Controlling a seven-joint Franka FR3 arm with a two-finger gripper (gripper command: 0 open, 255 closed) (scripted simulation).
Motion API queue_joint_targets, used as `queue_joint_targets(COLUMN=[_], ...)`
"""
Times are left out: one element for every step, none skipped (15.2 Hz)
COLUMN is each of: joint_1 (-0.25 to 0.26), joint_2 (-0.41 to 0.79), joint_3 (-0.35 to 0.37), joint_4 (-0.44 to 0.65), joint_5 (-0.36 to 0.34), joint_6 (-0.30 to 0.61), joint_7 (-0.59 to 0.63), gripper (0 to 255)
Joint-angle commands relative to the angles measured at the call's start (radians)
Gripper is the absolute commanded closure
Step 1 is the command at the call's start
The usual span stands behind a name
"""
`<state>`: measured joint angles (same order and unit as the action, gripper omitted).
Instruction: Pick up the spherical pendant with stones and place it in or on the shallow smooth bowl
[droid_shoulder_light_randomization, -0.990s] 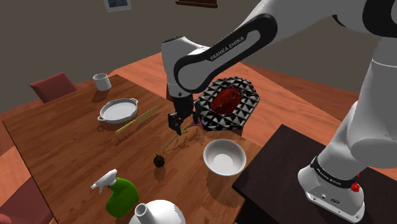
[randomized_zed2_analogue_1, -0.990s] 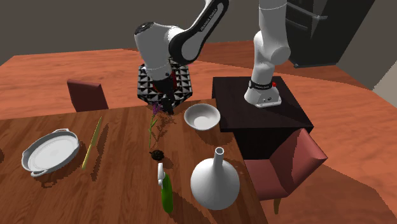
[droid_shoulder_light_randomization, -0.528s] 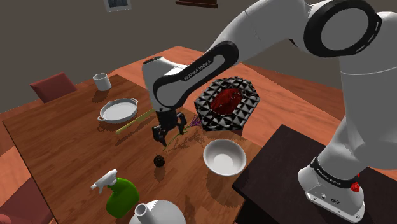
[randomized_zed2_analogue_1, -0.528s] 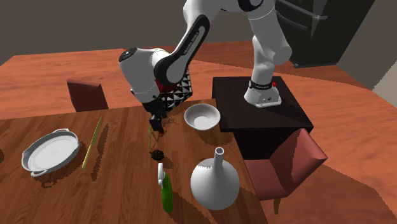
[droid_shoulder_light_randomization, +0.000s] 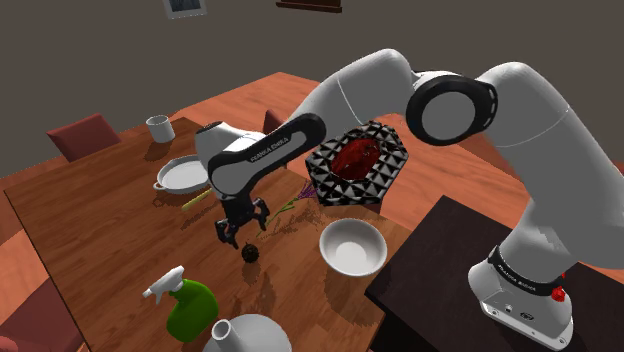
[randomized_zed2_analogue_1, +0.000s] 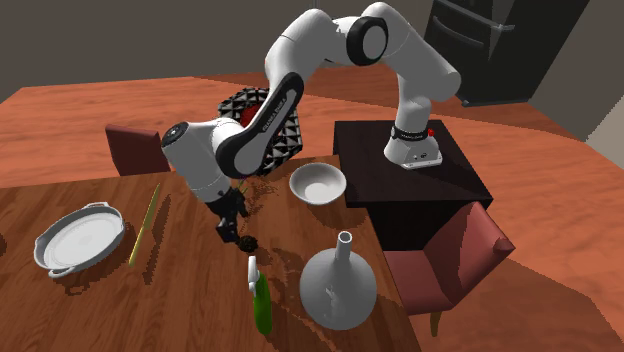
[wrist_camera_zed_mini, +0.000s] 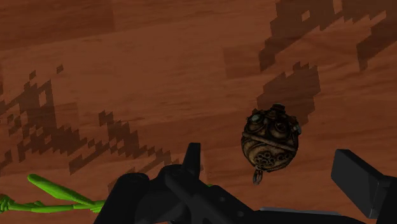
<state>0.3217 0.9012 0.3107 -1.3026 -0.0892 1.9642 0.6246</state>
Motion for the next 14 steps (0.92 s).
queue_joint_targets(joint_1=[0.033,0.033,0.034,0.035,0.035,0.036,0.037,0.038,0.038,0.038,0.038,0.038,0.038,0.038], joint_2=[0.090,0.094,0.098,0.102,0.106,0.111,0.116,0.121,0.124,0.124,0.124,0.124,0.124,0.124], joint_3=[-0.006,-0.007,-0.008,-0.008,-0.009,-0.010,-0.010,-0.011,-0.012,-0.012,-0.012,-0.012,-0.012,-0.012], joint_4=[0.120,0.113,0.106,0.100,0.094,0.088,0.083,0.078,0.075,0.075,0.075,0.075,0.075,0.075], joint_5=[-0.005,-0.005,-0.006,-0.007,-0.007,-0.008,-0.009,-0.010,-0.010,-0.010,-0.010,-0.010,-0.010,-0.010], joint_6=[-0.037,-0.026,-0.015,-0.004,0.006,0.016,0.027,0.037,0.042,0.042,0.042,0.042,0.042,0.042], joint_7=[0.014,0.014,0.015,0.015,0.016,0.016,0.017,0.017,0.017,0.017,0.017,0.017,0.017,0.017], gripper=[0,0,0,0,0,0,0,0,0,0,0,0,0,0])
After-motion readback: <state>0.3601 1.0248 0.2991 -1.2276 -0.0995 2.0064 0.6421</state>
